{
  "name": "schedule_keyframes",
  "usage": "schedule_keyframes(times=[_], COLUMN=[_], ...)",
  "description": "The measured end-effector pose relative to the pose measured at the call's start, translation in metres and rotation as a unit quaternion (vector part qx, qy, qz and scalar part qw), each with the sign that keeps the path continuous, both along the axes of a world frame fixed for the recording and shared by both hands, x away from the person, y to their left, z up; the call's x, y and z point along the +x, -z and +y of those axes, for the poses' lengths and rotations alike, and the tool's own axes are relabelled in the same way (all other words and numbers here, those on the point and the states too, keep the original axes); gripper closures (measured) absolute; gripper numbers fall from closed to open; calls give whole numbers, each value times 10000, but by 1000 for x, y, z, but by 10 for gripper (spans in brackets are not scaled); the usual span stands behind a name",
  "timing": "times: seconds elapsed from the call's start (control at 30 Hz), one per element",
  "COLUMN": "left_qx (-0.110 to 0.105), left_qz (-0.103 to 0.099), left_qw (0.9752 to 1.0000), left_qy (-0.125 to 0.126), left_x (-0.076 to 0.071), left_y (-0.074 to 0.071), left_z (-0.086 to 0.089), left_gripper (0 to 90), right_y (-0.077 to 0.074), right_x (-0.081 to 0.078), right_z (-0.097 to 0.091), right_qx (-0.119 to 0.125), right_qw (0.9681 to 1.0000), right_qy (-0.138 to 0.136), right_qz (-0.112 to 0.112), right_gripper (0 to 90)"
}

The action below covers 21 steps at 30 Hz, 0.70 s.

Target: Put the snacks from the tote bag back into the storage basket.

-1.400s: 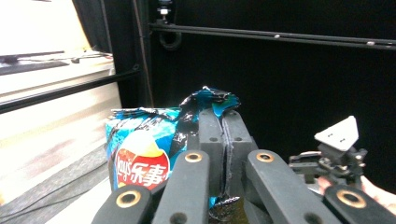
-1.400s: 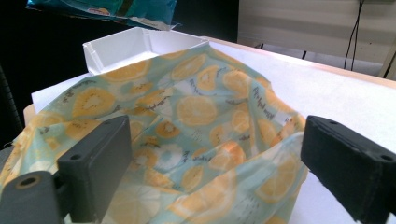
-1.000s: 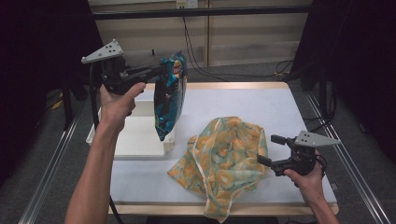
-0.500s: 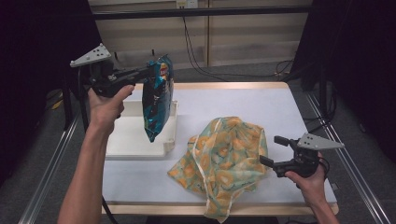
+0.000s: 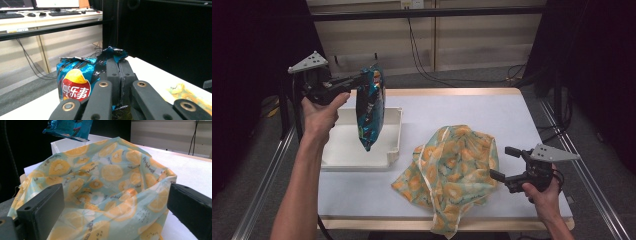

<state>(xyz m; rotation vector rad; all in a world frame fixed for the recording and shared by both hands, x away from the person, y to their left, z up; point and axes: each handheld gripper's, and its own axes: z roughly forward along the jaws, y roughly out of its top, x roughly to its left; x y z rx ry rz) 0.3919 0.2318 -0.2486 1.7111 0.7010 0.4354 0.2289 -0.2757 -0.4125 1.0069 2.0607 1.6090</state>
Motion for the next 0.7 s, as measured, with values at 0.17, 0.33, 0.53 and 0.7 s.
schedule_keyframes(times=[0.17, 0.33, 0.53, 0.7], left_qx=[-4, -11, 22, 41], left_qz=[23, 68, 86, 185], left_qw=[9998, 9989, 9981, 9964], left_qy=[-182, -455, -604, -821], left_x=[1, 2, 9, 17], left_y=[3, 5, 8, 17], left_z=[9, 16, 25, 32], left_gripper=[890, 891, 890, 890], right_y=[1, 2, 3, 5], right_x=[-2, -5, -5, -5], right_z=[0, 1, 3, 3], right_qx=[-19, -180, -239, -270], right_qw=[10000, 9997, 9996, 9995], right_qy=[3, 128, -27, -37], right_qz=[19, -53, -111, -148], right_gripper=[8, 7, 2, 0])
